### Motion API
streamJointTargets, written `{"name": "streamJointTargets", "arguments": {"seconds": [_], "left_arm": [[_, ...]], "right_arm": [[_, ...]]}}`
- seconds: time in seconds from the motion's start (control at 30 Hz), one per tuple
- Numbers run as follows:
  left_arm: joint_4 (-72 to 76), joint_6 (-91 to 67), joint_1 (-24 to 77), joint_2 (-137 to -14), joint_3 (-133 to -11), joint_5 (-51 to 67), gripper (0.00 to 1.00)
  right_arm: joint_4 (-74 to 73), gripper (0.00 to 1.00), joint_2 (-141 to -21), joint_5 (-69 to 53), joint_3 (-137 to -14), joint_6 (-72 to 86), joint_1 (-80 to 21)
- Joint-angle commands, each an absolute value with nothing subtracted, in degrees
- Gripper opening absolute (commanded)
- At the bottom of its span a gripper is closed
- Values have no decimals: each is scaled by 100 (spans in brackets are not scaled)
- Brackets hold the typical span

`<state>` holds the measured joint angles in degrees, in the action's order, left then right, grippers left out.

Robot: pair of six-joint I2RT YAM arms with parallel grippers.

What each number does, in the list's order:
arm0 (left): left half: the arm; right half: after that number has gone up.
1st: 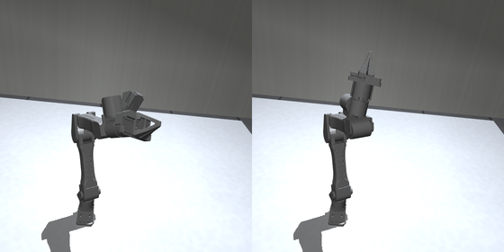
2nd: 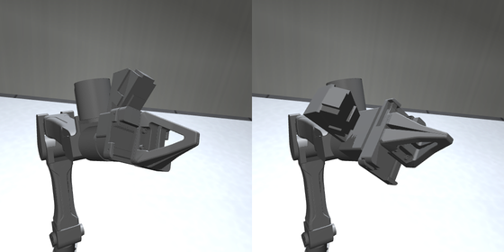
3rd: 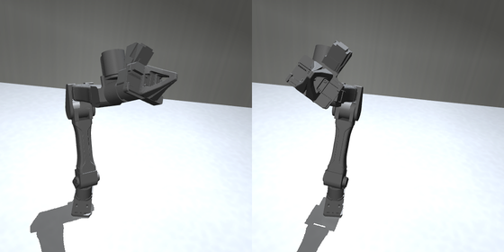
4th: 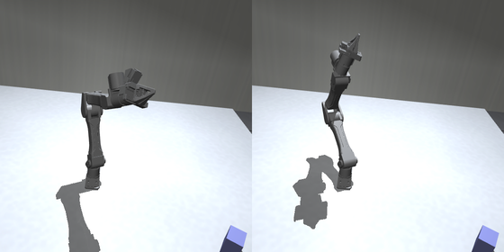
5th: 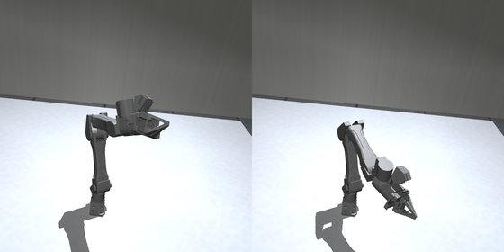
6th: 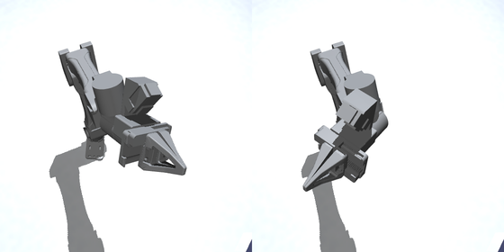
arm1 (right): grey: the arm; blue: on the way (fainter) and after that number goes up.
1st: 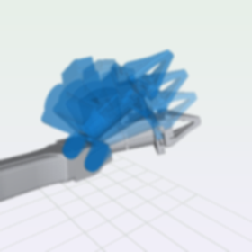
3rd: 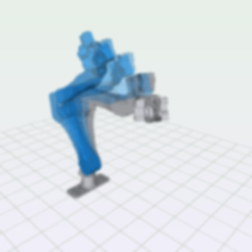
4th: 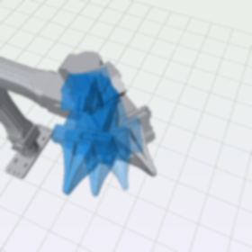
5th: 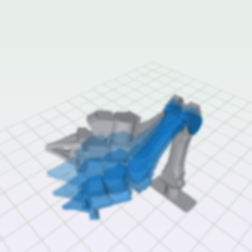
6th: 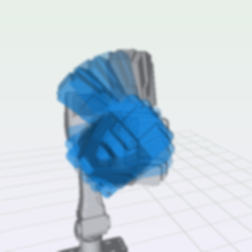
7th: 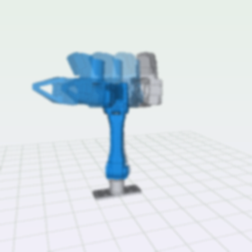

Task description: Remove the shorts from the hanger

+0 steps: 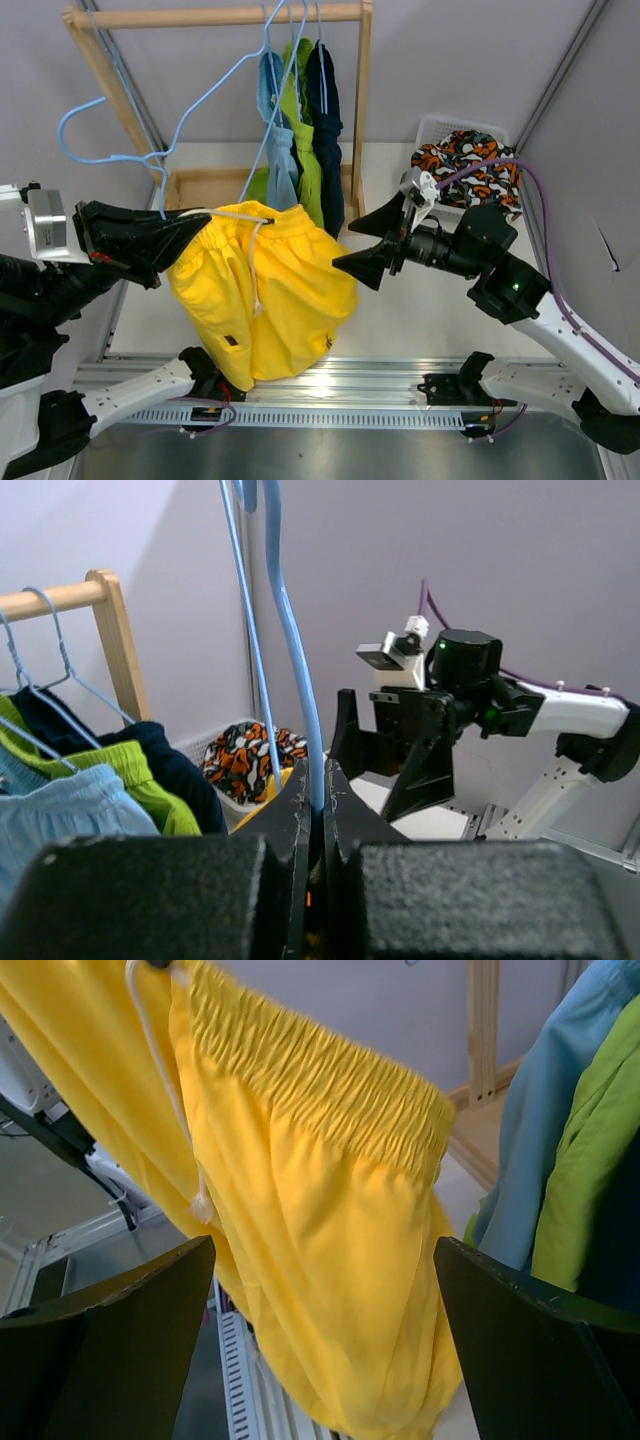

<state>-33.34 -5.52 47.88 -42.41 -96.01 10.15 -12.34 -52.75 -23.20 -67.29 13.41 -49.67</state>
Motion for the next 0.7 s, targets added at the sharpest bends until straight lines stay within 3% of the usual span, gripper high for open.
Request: {"name": "streamJointTargets", "arguments": {"seconds": [0.0, 0.13, 0.33, 0.67], "left_arm": [[-2401, -588, 4816, -4201, -9397, 1397, 0], [-2040, -799, 4816, -4017, -9080, 1740, 0], [-2004, -958, 4816, -3815, -8746, 1837, 0], [-1688, -1151, 4816, -3656, -8236, 2056, 0]], "right_arm": [[-81, 100, -5492, -1908, -7242, 1406, -5010], [1246, 99, -5782, -1468, -7382, 1634, -5010], [2502, 99, -6547, -1951, -8147, 2267, -5001], [3330, 99, -7057, -1960, -8183, 2961, -5001]]}}
